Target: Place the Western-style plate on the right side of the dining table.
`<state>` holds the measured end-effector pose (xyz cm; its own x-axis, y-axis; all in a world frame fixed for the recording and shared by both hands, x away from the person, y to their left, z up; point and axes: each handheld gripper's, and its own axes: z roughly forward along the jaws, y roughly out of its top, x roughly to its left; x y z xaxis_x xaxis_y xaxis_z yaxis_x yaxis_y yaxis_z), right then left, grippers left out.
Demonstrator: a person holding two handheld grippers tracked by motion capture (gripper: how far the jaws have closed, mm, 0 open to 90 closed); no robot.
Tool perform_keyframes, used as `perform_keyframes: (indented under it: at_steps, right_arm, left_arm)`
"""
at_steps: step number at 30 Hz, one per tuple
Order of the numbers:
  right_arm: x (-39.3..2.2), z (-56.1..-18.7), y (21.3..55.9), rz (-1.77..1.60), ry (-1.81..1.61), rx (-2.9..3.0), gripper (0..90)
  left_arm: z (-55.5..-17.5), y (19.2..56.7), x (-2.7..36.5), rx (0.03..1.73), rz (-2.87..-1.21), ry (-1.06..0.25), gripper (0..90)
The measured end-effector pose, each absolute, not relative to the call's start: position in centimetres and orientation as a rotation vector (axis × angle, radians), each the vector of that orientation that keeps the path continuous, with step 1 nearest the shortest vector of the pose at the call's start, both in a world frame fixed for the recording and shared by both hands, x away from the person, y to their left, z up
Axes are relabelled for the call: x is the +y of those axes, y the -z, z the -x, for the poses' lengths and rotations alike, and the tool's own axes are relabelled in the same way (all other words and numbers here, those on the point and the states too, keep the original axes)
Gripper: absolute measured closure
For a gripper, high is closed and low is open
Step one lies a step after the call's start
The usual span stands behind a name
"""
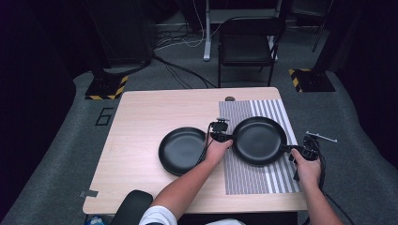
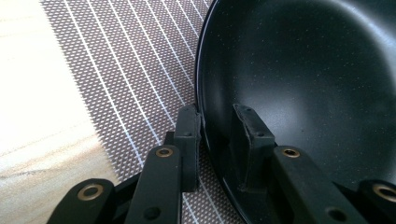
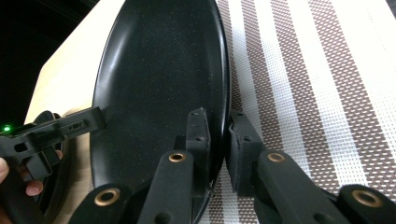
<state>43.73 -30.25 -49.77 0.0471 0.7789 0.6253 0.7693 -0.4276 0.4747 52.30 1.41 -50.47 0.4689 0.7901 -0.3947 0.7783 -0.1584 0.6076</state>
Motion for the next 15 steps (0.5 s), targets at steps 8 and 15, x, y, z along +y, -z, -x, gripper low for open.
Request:
perform_keyframes:
  at_steps: [8, 15]
  right_arm:
    - [-30.17, -43.94, 50.25, -2.270, -1.346, 1.669, 78.1]
    - [-30.08, -44.06, 50.61, -2.281, -1.303, 1.677, 75.3]
  left_arm:
    - [-52.43, 50.74, 1.25, 1.320, -1.920, -0.007, 70.9]
    - [-52.44, 50.80, 1.10, 1.310, -1.906, 0.001, 66.6]
